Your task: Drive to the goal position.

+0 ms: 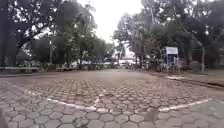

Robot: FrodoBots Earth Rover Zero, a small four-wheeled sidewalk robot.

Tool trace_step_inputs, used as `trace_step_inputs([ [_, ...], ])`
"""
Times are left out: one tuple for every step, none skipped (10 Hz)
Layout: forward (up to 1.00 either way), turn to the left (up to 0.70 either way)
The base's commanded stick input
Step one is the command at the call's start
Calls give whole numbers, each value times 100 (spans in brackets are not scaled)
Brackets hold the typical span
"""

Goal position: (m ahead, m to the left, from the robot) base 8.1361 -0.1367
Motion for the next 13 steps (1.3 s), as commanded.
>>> trace_step_inputs([
  [70,0],
  [70,0],
  [70,0],
  [70,0],
  [70,0],
  [70,0],
  [70,0],
  [70,0],
  [70,0],
  [70,0],
  [70,0],
  [70,0],
  [70,0],
])
